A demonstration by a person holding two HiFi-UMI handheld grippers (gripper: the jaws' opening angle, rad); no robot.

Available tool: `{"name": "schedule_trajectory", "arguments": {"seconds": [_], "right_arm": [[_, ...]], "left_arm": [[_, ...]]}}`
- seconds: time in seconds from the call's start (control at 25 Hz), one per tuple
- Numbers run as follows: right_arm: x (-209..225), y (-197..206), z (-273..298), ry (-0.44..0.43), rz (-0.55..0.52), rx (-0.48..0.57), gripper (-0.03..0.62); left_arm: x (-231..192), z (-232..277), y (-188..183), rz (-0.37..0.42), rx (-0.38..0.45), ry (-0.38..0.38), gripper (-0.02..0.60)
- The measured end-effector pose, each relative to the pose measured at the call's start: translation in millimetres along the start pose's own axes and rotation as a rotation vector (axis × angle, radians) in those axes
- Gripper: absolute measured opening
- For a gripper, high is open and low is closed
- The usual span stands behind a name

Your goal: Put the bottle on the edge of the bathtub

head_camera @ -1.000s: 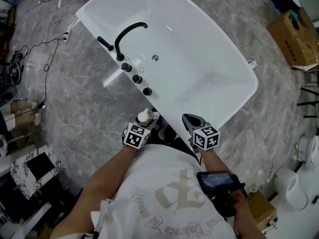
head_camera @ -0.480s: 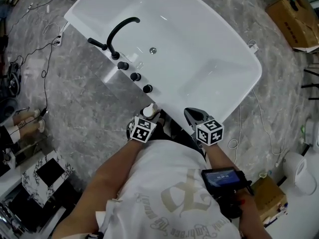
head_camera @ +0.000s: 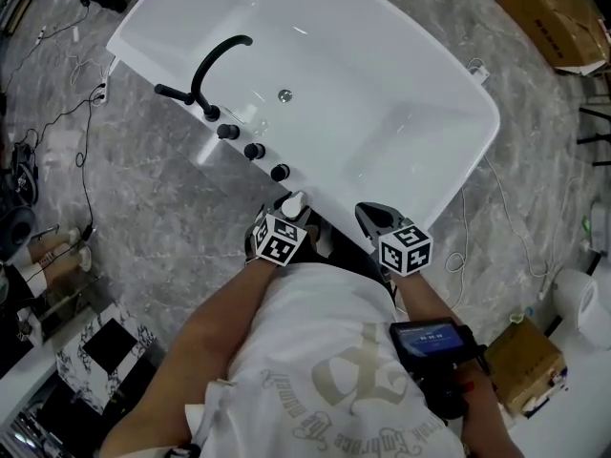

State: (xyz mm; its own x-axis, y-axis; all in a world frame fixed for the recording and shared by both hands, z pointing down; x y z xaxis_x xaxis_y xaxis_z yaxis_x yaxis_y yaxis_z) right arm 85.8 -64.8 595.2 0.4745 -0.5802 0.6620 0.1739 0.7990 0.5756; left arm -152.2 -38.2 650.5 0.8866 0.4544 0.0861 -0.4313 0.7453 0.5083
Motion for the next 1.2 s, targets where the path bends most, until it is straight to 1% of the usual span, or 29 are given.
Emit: {"name": "schedule_trajectory", "arguments": {"seconds": [0.24, 0.52, 0.64, 0.76, 0.96, 1.2], "right_arm": [[1, 7, 5, 0.017, 0.020, 0.024, 0.006], [2, 15, 1, 0.045, 0.050, 0.045, 0.006], [2, 17, 1, 0.049, 0.058, 0.047, 0.006], [3, 18, 1, 0.051, 0.062, 0.045, 0.006], [3, 18, 1, 0.049, 0.062, 0.043, 0.006], [2, 18, 0, 0.050, 0.059, 0.041, 0.006]], "left_arm": [[-9, 11, -1, 0.028, 0.008, -0.035, 0.223], [-11, 21, -5, 0.075, 0.023, -0.021, 0.222], [-11, 22, -6, 0.106, 0.033, -0.021, 0.222], [-10, 23, -9, 0.145, 0.038, -0.037, 0.222], [-11, 26, -10, 0.138, 0.043, -0.035, 0.222], [-9, 27, -8, 0.138, 0.046, -0.014, 0.224]]}}
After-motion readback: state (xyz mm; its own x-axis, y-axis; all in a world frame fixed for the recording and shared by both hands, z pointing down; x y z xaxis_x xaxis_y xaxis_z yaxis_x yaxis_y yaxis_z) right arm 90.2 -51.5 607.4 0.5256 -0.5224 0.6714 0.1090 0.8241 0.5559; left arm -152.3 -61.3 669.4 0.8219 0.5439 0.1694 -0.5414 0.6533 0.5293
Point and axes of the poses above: the fingertips, and each gripper's own axes: z forward along the fingers, x to its right, y out of its underside, the point moved 10 cm from there along -z, backward along the fingers, and after that the axes turned 15 degrees about -y, right-handed, at the moved point
